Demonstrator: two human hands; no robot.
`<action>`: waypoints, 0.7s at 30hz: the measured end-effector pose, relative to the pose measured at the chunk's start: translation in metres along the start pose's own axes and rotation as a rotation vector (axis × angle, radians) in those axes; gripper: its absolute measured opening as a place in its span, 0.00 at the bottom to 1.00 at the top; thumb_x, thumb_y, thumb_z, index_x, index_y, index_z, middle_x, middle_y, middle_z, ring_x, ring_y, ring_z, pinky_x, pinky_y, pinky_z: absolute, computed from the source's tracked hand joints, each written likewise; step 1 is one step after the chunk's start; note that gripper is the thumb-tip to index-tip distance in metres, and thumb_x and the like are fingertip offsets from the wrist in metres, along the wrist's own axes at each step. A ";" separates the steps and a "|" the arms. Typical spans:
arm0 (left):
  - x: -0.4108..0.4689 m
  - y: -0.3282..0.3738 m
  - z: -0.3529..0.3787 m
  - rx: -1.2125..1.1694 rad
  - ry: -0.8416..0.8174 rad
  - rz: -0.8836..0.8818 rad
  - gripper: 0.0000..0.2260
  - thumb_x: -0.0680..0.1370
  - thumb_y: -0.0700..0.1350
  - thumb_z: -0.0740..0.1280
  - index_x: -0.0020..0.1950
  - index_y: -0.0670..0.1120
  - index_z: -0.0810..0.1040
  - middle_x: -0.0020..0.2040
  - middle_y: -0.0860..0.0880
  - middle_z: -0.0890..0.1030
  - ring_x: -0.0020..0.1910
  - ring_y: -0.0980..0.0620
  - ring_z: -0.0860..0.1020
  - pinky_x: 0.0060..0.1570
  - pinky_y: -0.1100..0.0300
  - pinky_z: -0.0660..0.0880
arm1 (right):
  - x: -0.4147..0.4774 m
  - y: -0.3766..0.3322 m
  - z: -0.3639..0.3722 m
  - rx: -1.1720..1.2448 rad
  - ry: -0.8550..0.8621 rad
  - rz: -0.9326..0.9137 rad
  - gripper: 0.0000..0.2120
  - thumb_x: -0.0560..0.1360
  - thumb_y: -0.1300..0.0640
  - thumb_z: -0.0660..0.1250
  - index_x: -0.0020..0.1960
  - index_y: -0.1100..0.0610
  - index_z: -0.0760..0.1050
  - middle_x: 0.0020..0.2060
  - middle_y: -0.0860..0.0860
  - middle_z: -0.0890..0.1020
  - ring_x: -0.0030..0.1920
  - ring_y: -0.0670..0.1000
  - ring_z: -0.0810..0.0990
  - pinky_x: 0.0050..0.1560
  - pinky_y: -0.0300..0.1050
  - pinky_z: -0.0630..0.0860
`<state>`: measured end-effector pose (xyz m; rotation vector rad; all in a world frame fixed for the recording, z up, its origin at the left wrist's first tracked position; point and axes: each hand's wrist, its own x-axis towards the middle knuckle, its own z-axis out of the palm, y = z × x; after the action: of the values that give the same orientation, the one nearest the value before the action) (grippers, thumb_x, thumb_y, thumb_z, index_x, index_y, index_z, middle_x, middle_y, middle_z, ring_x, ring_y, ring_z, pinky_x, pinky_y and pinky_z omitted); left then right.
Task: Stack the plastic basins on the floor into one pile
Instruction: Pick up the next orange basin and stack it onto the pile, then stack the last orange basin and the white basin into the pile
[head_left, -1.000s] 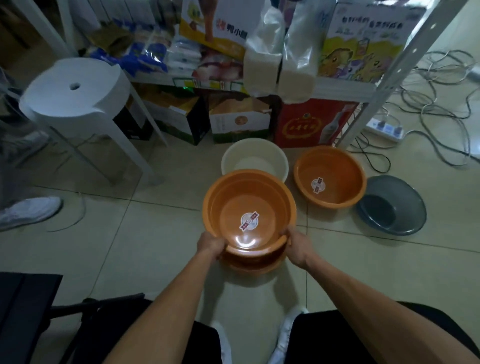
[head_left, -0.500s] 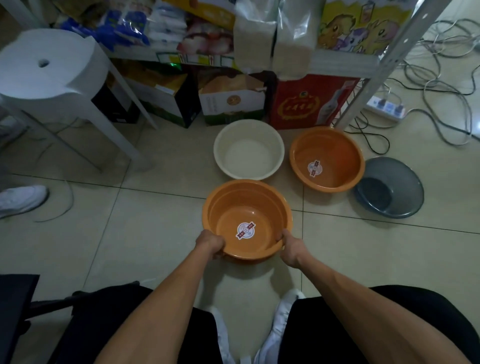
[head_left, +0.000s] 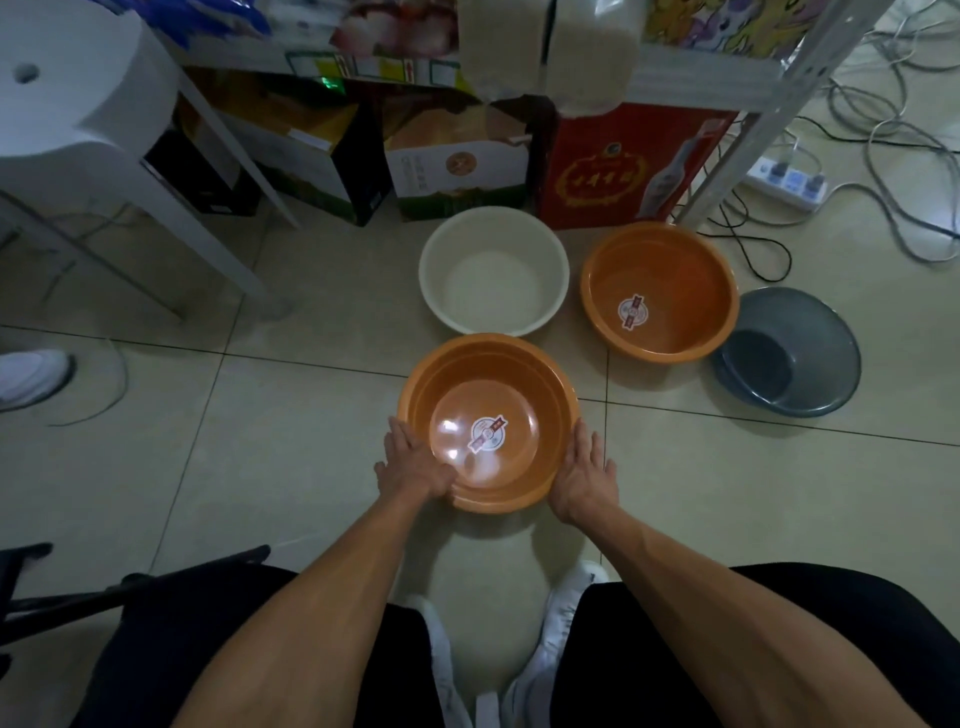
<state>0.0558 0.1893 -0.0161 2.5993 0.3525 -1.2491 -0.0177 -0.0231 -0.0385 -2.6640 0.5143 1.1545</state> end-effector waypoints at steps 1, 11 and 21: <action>0.003 -0.002 0.003 0.004 -0.039 0.003 0.53 0.74 0.64 0.67 0.82 0.45 0.35 0.82 0.45 0.32 0.83 0.44 0.43 0.79 0.40 0.50 | 0.004 0.002 0.002 -0.028 -0.019 -0.025 0.40 0.82 0.45 0.55 0.81 0.55 0.32 0.81 0.54 0.32 0.82 0.60 0.38 0.79 0.62 0.49; 0.025 -0.004 0.006 0.044 -0.143 0.025 0.53 0.71 0.72 0.63 0.83 0.48 0.38 0.83 0.45 0.34 0.83 0.40 0.49 0.77 0.38 0.51 | 0.018 -0.001 0.003 -0.143 -0.150 -0.004 0.44 0.81 0.50 0.61 0.81 0.55 0.31 0.79 0.54 0.29 0.82 0.59 0.43 0.79 0.62 0.52; 0.005 0.086 -0.068 0.128 0.003 0.306 0.40 0.78 0.54 0.62 0.83 0.42 0.46 0.84 0.44 0.50 0.83 0.45 0.52 0.79 0.48 0.54 | 0.049 0.024 -0.095 0.160 -0.116 0.117 0.38 0.78 0.48 0.63 0.82 0.57 0.53 0.83 0.54 0.50 0.82 0.59 0.53 0.78 0.62 0.59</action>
<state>0.1360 0.1299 0.0306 2.6309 -0.1271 -1.1942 0.0678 -0.0860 -0.0114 -2.4444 0.7183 1.2346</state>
